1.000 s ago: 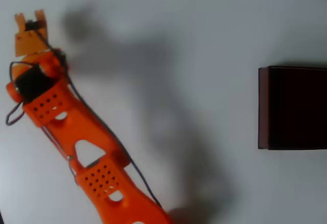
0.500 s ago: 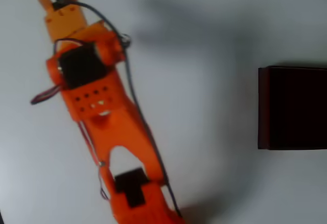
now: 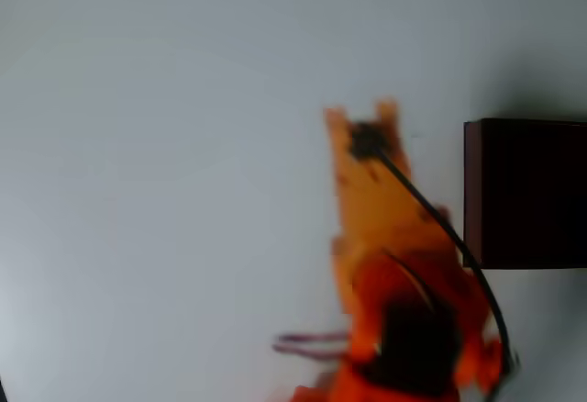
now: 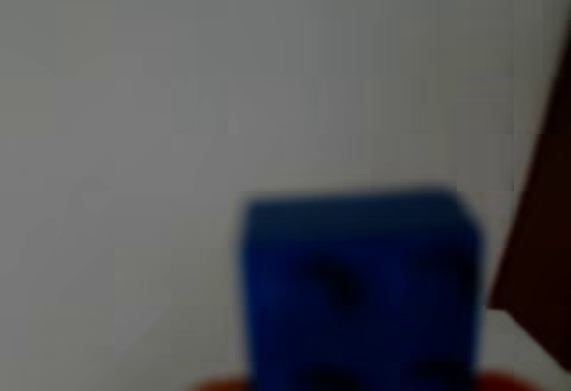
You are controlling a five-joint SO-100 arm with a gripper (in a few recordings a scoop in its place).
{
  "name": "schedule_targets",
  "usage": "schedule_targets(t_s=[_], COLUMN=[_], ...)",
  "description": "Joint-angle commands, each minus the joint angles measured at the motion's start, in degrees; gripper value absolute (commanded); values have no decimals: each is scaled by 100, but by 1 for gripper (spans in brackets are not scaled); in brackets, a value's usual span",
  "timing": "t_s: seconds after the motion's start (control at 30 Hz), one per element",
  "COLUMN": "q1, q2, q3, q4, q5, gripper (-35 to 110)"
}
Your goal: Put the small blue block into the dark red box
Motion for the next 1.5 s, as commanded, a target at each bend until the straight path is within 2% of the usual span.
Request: schedule_targets(t_s=[0.0, 0.2, 0.53, 0.73, 0.83, 1.03, 1.23, 1.37, 1.47], q1=[1037, 2180, 2452, 2558, 2575, 2540, 2232, 1714, 1011], q2=[1538, 2206, 940, -571, -1222, -1793, -1020, 598, 2092], q3=[1301, 2479, 2909, 2294, 2065, 1854, 2294, 2988, 3516], q4=[-589, -1740, -3718, -4315, -4518, -4702, -4755, -4386, -3981], q5=[-325, -1239, -2065, -2487, -2733, -2979, -3357, -3445, -3964], gripper=[0, 0, 1, 2, 11, 13, 15, 15, 17])
